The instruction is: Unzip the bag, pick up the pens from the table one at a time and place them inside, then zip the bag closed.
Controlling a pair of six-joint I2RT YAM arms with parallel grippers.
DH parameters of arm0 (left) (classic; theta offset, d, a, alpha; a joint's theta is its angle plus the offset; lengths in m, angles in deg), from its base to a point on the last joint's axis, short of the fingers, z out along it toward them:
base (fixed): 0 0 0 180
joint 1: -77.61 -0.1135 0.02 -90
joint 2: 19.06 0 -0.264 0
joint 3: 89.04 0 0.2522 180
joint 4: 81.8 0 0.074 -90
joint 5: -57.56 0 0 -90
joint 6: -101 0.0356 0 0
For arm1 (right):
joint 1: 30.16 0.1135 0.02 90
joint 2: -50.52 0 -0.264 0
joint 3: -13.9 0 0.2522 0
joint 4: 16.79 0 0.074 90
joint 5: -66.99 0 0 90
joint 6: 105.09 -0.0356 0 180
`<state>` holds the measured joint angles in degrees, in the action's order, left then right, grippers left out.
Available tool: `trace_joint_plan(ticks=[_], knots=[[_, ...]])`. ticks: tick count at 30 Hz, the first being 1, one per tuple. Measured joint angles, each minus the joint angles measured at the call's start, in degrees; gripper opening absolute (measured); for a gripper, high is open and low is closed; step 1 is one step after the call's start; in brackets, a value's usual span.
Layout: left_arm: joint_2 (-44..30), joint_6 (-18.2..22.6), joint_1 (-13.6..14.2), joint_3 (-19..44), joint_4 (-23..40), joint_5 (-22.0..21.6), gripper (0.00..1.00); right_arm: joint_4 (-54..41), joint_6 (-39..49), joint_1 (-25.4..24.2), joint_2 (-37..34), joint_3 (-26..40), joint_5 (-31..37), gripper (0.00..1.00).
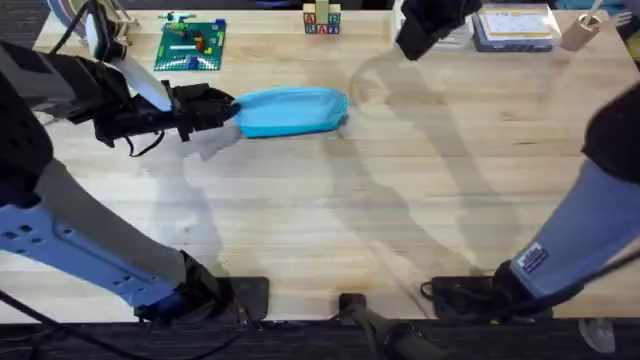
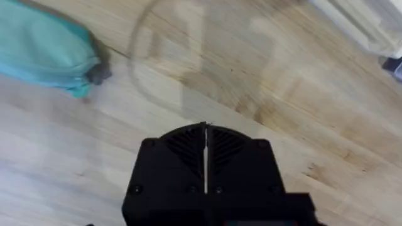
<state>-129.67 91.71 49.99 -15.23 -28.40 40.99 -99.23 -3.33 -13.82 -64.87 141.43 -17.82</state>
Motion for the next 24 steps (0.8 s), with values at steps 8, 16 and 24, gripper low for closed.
trace_joint_plan(ticks=[8, 16, 24], knots=[[0.0, 0.0, 0.0, 0.0, 0.0, 0.0, 0.041, -1.5, -5.1, 5.7, 8.8, 0.0, 0.0, 0.033], [0.0, 0.0, 0.0, 0.0, 0.0, 0.0, 0.041, -3.3, -10.2, 6.4, 15.6, 0.0, -1.9, 0.035], [0.0, 0.0, 0.0, 0.0, 0.0, 0.0, 0.041, -1.3, -11.5, 7.0, 20.8, -6.3, -3.1, 0.035]])
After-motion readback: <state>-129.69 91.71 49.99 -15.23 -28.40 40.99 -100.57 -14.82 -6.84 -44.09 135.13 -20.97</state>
